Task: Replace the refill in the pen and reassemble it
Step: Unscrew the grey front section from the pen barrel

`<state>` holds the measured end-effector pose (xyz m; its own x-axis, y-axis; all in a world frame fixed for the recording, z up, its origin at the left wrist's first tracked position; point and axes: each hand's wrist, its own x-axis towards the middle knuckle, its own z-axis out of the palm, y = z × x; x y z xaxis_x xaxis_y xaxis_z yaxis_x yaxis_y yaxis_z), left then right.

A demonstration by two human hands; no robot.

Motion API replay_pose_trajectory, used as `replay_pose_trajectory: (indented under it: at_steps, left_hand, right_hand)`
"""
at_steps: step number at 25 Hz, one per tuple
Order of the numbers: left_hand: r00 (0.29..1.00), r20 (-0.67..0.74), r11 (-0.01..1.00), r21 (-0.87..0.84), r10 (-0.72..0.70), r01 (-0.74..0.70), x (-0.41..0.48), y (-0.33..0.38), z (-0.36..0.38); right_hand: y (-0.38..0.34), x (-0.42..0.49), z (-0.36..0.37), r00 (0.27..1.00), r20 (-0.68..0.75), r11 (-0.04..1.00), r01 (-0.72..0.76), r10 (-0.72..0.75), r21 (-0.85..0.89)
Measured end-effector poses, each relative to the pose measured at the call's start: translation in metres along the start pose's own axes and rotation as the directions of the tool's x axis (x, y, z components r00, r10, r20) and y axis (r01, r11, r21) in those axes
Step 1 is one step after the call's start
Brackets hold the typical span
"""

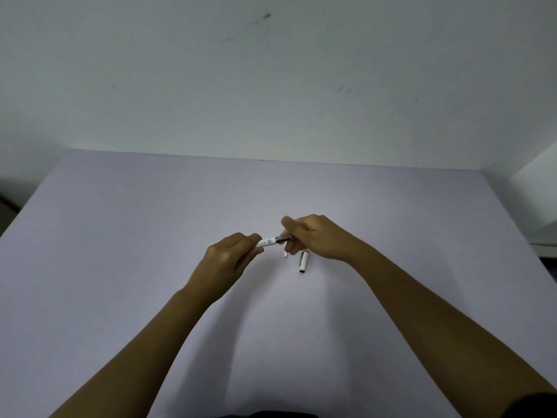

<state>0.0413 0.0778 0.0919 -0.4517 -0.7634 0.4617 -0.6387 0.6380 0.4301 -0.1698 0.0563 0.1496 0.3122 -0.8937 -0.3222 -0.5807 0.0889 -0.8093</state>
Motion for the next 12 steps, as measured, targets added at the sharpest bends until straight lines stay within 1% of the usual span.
replay_pose_trajectory:
  at_steps: [2,3,5,7,9,11,12]
  left_hand:
    - [1.0,0.012,1.0,-0.002,0.01,-0.01,-0.0002,0.0004,0.0003]
    - [1.0,0.017,1.0,-0.008,0.007,-0.007,-0.0012,0.0005,0.0004]
    - [1.0,0.012,1.0,-0.021,-0.008,0.009,-0.0034,0.0005,0.0]
    - [1.0,-0.002,0.999,-0.026,-0.02,0.02,-0.0034,0.0001,-0.0018]
    - [1.0,-0.013,1.0,-0.018,-0.02,0.019,-0.0028,-0.0005,-0.0028]
    - [1.0,-0.005,1.0,-0.004,-0.004,0.004,-0.0025,-0.0012,-0.0023]
    - [1.0,-0.001,1.0,-0.004,0.002,-0.002,-0.0027,-0.0014,-0.0016]
  right_hand:
    - [0.0014,-0.0019,-0.001,0.998,0.014,0.995,0.064,-0.063,-0.078]
    - [0.0026,-0.0029,-0.0021,0.995,0.012,0.992,0.103,-0.102,-0.074]
    - [0.0031,-0.0039,-0.0017,0.989,-0.005,0.989,0.146,-0.146,0.004]
    - [0.0,-0.0044,0.0012,0.993,-0.046,0.994,0.11,-0.109,0.009]
    - [-0.0027,-0.0027,-0.0001,0.997,-0.06,0.998,0.041,-0.044,-0.053]
    - [-0.0027,-0.0023,-0.003,0.998,-0.03,0.995,0.05,-0.053,-0.091]
    - [-0.003,-0.0032,-0.0044,0.997,-0.024,0.995,0.071,-0.073,-0.076]
